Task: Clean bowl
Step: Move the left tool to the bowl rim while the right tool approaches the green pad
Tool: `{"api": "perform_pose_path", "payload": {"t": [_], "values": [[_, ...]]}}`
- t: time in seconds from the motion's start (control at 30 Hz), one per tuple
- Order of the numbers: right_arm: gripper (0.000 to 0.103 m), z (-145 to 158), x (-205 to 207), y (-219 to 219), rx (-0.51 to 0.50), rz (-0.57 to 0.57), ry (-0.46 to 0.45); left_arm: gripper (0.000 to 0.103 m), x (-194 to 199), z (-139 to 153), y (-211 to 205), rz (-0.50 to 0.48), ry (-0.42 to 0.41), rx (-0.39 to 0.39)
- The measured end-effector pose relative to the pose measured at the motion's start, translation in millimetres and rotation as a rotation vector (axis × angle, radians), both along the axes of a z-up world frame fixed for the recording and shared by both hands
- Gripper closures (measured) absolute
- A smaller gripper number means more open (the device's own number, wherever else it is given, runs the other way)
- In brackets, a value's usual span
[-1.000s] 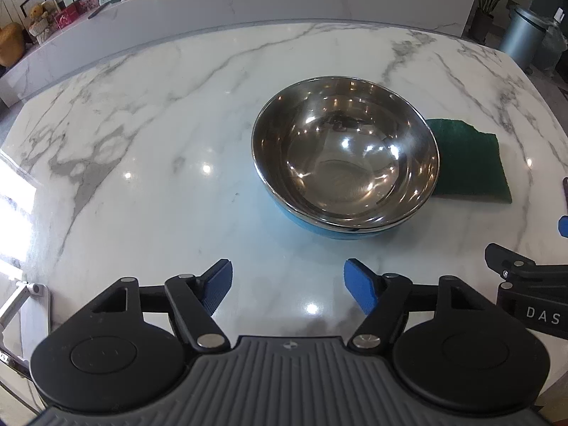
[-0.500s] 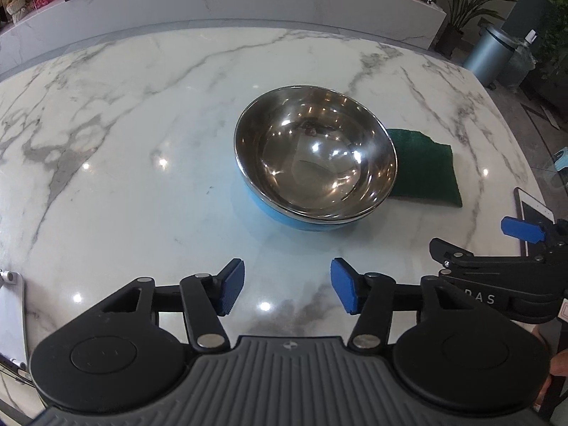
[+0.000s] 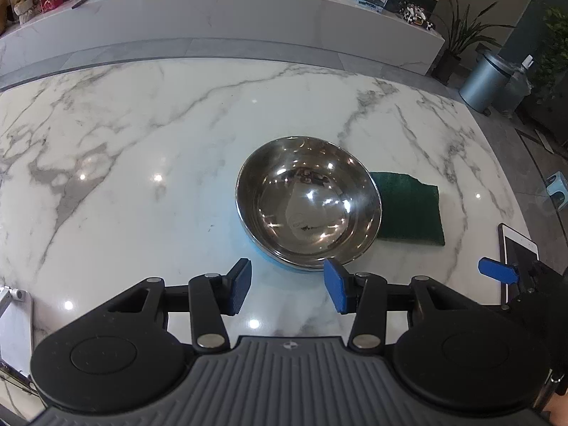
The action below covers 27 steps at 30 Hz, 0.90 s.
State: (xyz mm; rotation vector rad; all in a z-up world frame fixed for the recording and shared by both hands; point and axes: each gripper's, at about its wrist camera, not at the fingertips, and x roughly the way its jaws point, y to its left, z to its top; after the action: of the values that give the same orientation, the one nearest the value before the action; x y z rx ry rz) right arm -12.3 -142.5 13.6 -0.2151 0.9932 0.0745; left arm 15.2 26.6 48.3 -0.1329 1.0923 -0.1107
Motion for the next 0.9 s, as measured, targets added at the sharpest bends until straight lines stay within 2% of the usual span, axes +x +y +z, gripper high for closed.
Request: {"api": "perform_pose_path", "payload": {"t": [0.17, 0.33, 0.63, 0.9], "values": [[0.013, 11, 12, -8, 0.027, -0.016, 0.003, 0.059, 23, -2, 1, 0.005, 0.015, 0.004], [0.013, 16, 31, -15, 0.040, -0.041, 0.007, 0.059, 39, -19, 4, 0.017, 0.056, 0.021], [0.013, -1, 73, -15, 0.033, -0.064, 0.030, 0.059, 52, -42, 7, 0.019, 0.094, 0.020], [0.014, -15, 90, -18, 0.056, -0.087, 0.044, 0.059, 59, -51, 7, 0.013, 0.102, 0.027]]}}
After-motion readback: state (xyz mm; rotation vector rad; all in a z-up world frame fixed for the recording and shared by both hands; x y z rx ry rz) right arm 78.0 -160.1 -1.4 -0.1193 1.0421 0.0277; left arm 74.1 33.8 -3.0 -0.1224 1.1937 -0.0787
